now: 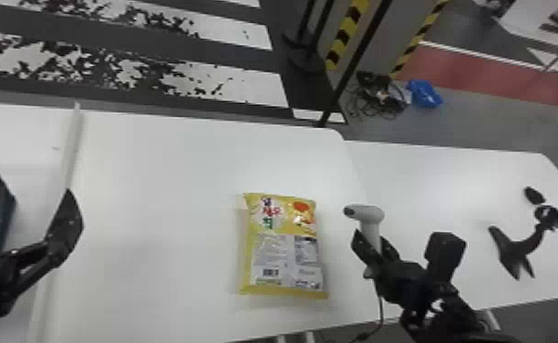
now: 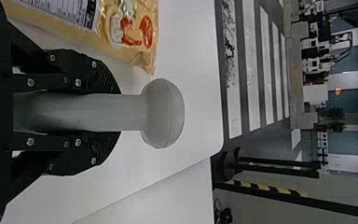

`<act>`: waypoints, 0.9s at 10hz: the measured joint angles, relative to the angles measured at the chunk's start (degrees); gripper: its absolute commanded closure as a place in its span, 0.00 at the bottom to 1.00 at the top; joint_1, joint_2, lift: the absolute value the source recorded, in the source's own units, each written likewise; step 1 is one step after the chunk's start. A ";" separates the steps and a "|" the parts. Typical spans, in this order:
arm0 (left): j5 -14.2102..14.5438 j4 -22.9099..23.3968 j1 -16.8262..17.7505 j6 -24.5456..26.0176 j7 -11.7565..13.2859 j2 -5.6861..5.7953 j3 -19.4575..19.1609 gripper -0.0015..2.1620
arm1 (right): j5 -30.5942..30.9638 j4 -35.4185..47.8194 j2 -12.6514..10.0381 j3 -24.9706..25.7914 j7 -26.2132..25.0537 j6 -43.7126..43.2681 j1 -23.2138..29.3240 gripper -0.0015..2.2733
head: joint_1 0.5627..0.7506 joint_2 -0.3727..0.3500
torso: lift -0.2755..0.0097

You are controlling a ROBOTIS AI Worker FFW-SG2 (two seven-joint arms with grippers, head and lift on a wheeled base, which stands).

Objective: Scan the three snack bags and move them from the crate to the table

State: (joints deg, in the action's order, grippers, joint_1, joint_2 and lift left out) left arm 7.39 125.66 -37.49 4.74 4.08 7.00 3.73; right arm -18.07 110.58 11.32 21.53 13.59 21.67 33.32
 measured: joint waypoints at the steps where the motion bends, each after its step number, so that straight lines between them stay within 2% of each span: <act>1: 0.62 -0.35 0.19 -0.03 -0.12 0.03 -0.30 0.02 | -0.74 6.64 -2.61 0.41 -0.04 0.66 4.19 0.99 | 0.70 0.08 | 0.75; 2: 0.88 -0.50 0.22 -0.08 -0.22 -0.04 -0.38 0.02 | -1.65 11.78 -4.12 -0.10 -0.06 3.87 7.04 0.99 | 0.70 0.11 | 0.75; 5: 0.38 -1.28 0.04 -1.37 -1.78 -0.44 0.68 0.02 | -6.11 19.11 -4.99 -4.91 1.10 13.35 12.13 0.99 | 0.70 0.28 | 0.75; 7: -0.97 -3.06 0.13 -5.82 -3.40 -0.51 2.01 0.02 | -8.80 19.76 -6.81 -7.11 1.68 14.68 14.75 0.98 | 0.70 0.36 | 0.75; 9: -1.14 -3.44 0.14 -6.51 -4.05 -0.59 2.38 0.02 | -8.78 19.76 -8.17 -9.10 0.31 12.77 16.54 0.99 | 0.70 0.38 | 0.75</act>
State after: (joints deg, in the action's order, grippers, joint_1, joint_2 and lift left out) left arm 6.25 122.21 -37.35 -1.77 0.03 6.40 6.11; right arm -26.86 130.34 3.15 12.43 13.90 34.44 49.86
